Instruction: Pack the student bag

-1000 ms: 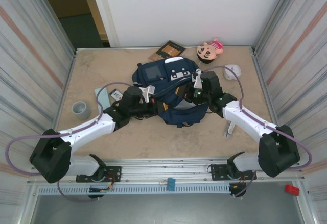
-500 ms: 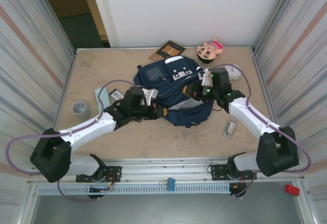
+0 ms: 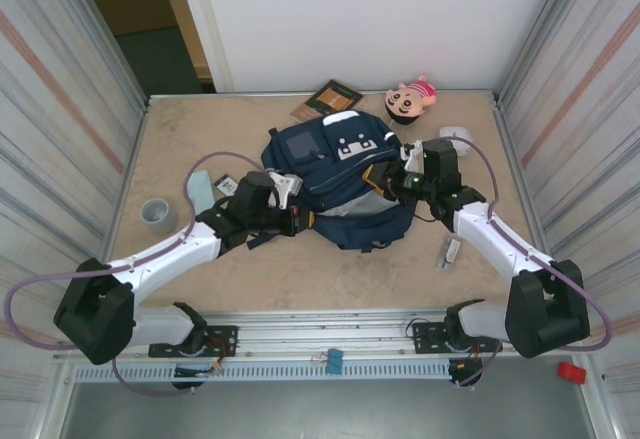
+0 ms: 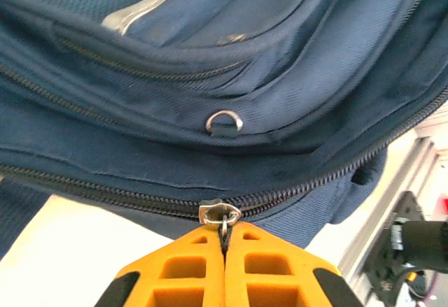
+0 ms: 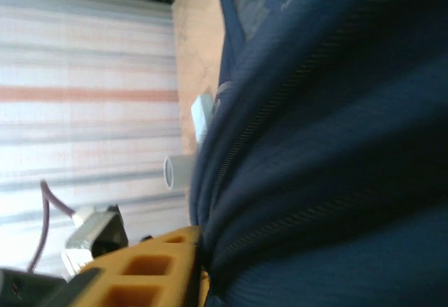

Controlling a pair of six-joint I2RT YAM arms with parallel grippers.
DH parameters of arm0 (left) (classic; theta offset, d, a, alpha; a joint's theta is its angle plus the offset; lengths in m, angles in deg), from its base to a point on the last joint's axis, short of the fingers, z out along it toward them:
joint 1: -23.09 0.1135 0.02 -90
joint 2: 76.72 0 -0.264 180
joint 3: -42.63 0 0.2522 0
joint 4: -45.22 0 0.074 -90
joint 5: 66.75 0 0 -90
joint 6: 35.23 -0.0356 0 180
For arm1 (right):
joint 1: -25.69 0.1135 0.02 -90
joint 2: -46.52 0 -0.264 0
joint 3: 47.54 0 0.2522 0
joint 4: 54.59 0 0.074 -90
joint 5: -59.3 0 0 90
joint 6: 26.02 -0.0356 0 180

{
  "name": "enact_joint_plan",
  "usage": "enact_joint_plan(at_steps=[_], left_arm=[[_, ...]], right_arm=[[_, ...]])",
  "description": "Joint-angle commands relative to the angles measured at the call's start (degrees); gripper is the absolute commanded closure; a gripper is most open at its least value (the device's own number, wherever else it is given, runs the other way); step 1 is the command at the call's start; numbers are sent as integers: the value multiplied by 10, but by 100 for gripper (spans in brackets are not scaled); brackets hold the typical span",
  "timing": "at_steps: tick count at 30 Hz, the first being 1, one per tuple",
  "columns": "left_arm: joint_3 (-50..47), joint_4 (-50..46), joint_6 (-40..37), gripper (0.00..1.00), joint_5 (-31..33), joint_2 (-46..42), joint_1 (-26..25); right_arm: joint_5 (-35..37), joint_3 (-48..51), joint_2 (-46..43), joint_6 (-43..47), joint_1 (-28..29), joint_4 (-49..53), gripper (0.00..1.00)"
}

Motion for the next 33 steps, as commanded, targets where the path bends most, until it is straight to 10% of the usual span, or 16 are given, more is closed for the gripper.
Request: enact_joint_plan(at_steps=[1,14,22,33], left_arm=[[23,-44,-31,100,69,3,32],[75,-10,-122,89,185,140,135],[132,-2,-100,70,169,179,156],[9,18,211,26,55,2,156]], right_arm=[[24,-33,-34,17,3,-3,93],[-111,-161,-12,66,5,63,100],[-25,-138,-15,34,47,22,100],[82,-110,0,22,117,-18,100]])
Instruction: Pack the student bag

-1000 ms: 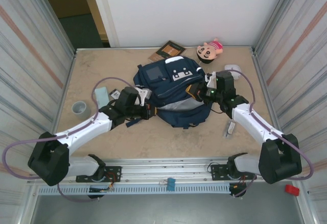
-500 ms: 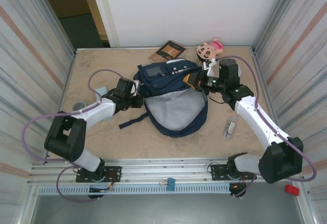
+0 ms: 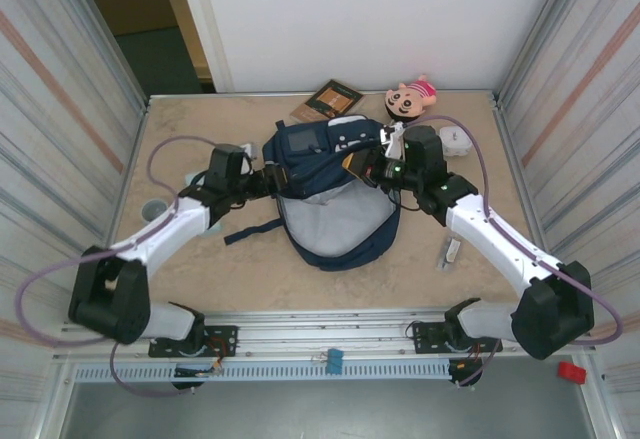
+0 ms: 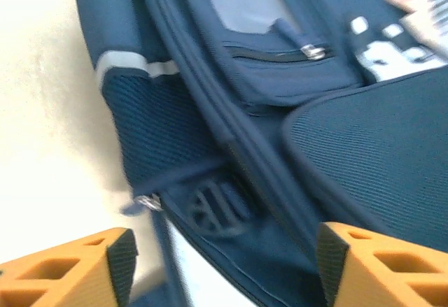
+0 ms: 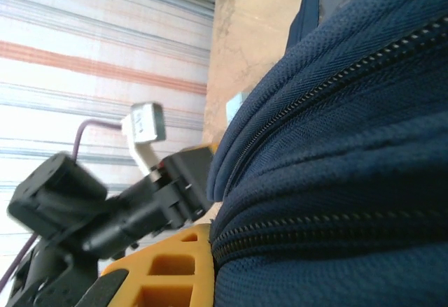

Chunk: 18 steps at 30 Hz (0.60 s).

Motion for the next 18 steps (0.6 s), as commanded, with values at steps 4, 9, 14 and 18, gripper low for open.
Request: enact_joint_plan(at_steps=[4,9,14,18], left_arm=[[-71,61,190,19,-15,-52,9],[-24,97,196,17,-59,24,33],[38,133,187,21,-70,114,41],[89,138,186,22,-96,182,45]], right_arm=[[-2,-1,1,4,22,-60,100],[-6,-4,3,14,33,-59,100],[3,0,0,18,39,-55,100],[-1,2,1,20,42,-54,100]])
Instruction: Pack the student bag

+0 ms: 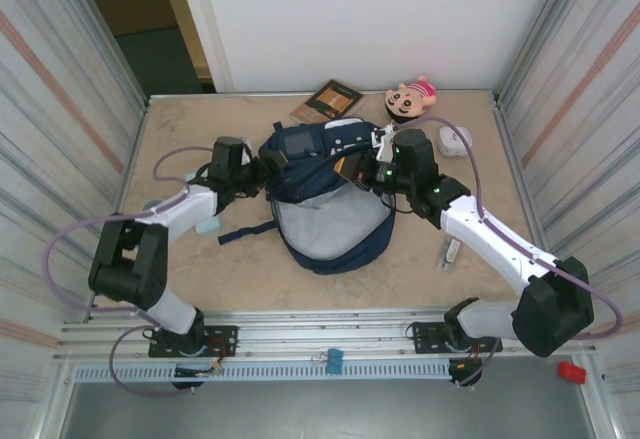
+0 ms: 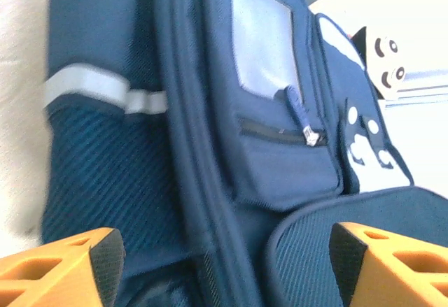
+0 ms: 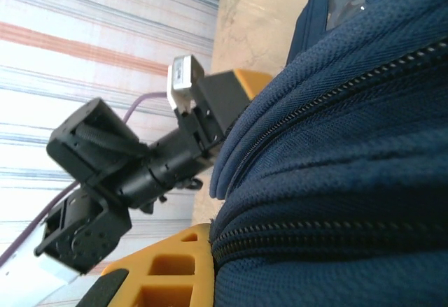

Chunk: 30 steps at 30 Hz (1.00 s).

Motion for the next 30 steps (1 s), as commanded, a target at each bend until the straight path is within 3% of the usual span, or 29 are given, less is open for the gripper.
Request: enact_joint_plan(at_steps=[1,8,14,17,23,30], left_arm=[[45,27,8,22,-34,41,5],[106,8,-15,26,-39,131,5],[121,19,-48,70,-34,130,4],[126,18,-70,99,-41,95,1],[149,70,-113,100,-71,34,-6],[194,142,-155,100,-113,54,2]], right_arm=[[-18,1,-3,18,11,-41,100],[-32,5,-2,22,20,-50,100],[-25,9,-9,29,22,-42,100],[-6,10,-24,44,24,-27,100],[44,-8,-65,91,32,9,100],[95,-43,-79,148,50,20,100]])
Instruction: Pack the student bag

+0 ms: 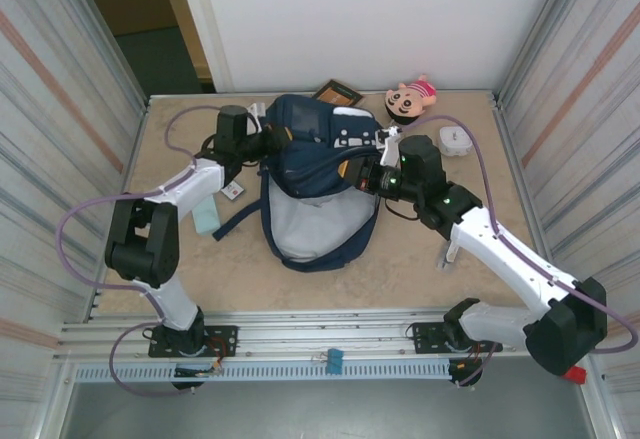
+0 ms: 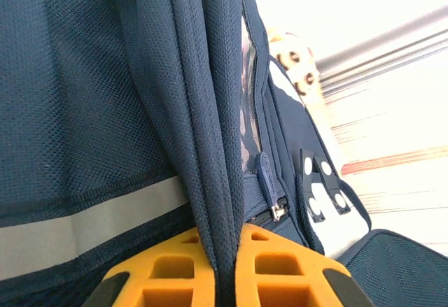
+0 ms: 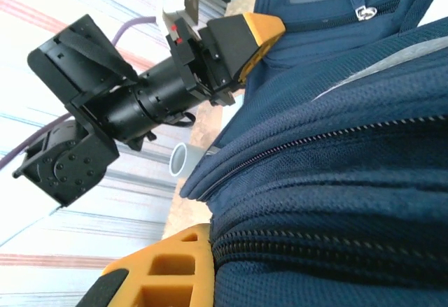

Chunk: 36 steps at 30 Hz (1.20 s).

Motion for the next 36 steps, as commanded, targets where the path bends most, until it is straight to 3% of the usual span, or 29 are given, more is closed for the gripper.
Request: enact_joint_plan(at_steps=[1,10,18,28,36], left_arm=[[53,114,-31,100,-48,-8,4],[137,54,-22,100,-43,108,22],[129,57,-15,100,-47,160,17],[98,30,-56,100,-63,103,-48],[120,49,-27,100,-69,119,-126]], right_arm=[[25,-40,-10,61,16,-30,100],[65,-37,80,63,6,-41,100],[65,-5,92,43,-6,-46,100],[61,-2,-15,45,-27,83,100],[4,10,-96,38,-104,227,100]])
